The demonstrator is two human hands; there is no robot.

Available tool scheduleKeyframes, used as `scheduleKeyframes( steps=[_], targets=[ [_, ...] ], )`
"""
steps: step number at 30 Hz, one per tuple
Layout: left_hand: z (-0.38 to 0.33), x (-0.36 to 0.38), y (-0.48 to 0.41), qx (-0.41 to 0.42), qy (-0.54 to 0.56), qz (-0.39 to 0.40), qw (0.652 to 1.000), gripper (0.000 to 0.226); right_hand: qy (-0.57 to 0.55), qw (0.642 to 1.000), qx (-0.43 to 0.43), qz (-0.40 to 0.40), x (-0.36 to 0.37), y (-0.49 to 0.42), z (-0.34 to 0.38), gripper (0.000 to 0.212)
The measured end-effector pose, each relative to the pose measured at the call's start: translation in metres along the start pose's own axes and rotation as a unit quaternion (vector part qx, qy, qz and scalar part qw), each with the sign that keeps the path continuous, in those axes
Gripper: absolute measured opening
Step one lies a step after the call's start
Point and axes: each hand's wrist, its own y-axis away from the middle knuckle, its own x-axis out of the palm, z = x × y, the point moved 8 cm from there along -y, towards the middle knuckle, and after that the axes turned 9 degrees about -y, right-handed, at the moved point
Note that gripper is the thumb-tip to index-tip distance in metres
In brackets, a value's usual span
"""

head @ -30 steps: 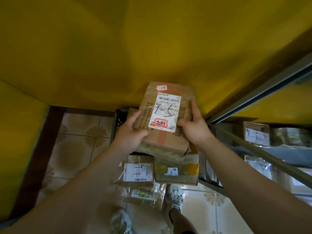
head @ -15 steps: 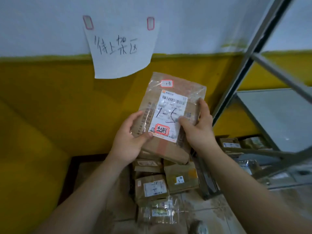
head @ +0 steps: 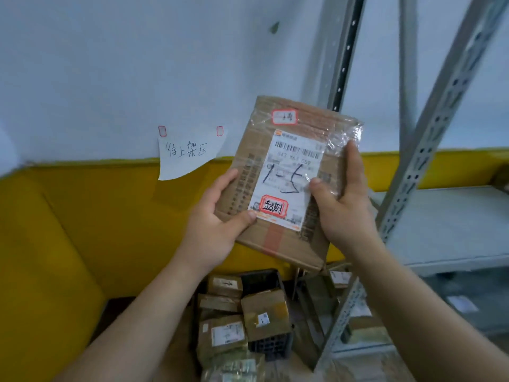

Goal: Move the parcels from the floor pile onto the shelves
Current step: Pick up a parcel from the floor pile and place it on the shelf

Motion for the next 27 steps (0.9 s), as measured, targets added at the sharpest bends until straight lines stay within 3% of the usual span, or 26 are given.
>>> scheduleKeyframes(
  steps=[11, 22, 27],
  targets=[
    [-0.129, 0.190, 0.070, 0.045, 0.088, 0.151, 0.984, 0.065, 0.074, 0.987, 0.021, -0.141, -0.260, 0.064, 0.023, 0.077],
    [-0.181, 0.372, 0.049, 0.087, 0.110, 0.307, 0.941, 0.062, 0.115, 0.946, 0.092, -0.289, -0.415, 0.054, -0.027, 0.077],
    [-0.219, 0.469, 0.067, 0.111, 0.119, 0.384, 0.909, 0.062, 0.132, 0.912, 0.132, -0.366, -0.505, 0.076, -0.044, 0.076]
  ],
)
